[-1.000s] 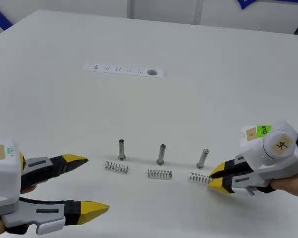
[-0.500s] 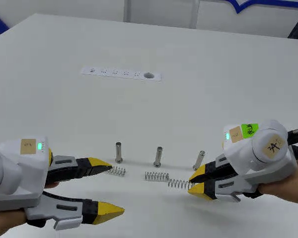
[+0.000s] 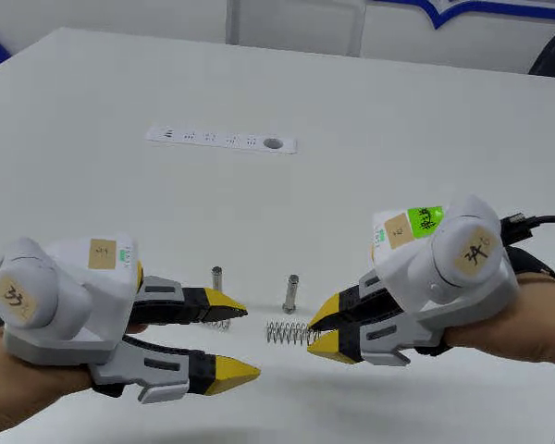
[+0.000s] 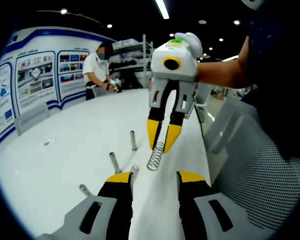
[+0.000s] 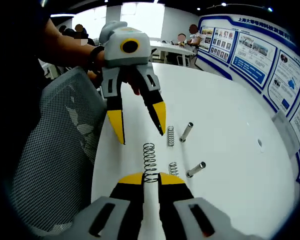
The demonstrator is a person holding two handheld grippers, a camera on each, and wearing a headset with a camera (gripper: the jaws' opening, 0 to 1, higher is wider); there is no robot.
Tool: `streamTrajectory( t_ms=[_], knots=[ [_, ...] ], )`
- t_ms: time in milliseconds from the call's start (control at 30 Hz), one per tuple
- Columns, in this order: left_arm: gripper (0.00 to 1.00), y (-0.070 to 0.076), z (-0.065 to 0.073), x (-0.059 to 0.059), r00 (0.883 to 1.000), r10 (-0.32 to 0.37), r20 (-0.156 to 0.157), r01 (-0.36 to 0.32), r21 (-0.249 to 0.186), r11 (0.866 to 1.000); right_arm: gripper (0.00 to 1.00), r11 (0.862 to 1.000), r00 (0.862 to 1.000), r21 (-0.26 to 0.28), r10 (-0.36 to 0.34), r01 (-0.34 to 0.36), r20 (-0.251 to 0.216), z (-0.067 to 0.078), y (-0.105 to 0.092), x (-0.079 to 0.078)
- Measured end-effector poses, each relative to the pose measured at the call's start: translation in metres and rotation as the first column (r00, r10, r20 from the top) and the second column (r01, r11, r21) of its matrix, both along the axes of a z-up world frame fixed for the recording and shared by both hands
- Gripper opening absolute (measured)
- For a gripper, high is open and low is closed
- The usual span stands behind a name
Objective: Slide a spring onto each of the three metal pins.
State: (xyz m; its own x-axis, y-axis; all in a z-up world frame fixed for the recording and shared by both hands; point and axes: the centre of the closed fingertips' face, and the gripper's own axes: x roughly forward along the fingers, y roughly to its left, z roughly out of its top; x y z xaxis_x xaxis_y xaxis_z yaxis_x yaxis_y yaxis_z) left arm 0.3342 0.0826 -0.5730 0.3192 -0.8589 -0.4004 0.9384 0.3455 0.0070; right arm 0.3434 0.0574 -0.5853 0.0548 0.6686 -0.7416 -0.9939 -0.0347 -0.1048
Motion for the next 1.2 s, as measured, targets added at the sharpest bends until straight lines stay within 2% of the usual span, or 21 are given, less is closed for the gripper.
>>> streamTrajectory(
  t_ms=[133,433,600,1000,1200],
  knots=[
    [0.32,-0.006,-0.001,0.0,1.0,-0.026,0.007,0.026,0.013,1.0,0.11,1.0,1.0,0.002,0.017,-0.017,0.006,0.003,0.006,-0.003],
    [0.22,-0.008,-0.004,-0.001,0.998,-0.058,0.028,0.057,0.032,0.998,0.11,0.999,0.999,-0.003,0.039,-0.039,0.011,0.005,0.01,-0.008],
    [0.13,-0.009,-0.005,-0.003,0.997,-0.074,0.038,0.072,0.04,0.997,0.11,0.999,0.999,-0.006,0.052,-0.052,0.01,0.005,0.011,-0.012],
    [0.1,-0.011,-0.007,-0.009,0.991,-0.115,0.061,0.112,0.056,0.992,0.12,0.998,0.999,-0.014,0.054,-0.054,-0.006,0.0,0.009,-0.015],
    [0.1,-0.015,0.0,-0.011,0.991,-0.121,0.065,0.119,0.023,0.993,0.16,0.999,0.998,-0.007,0.052,-0.052,-0.018,-0.002,0.01,-0.016]
  ],
)
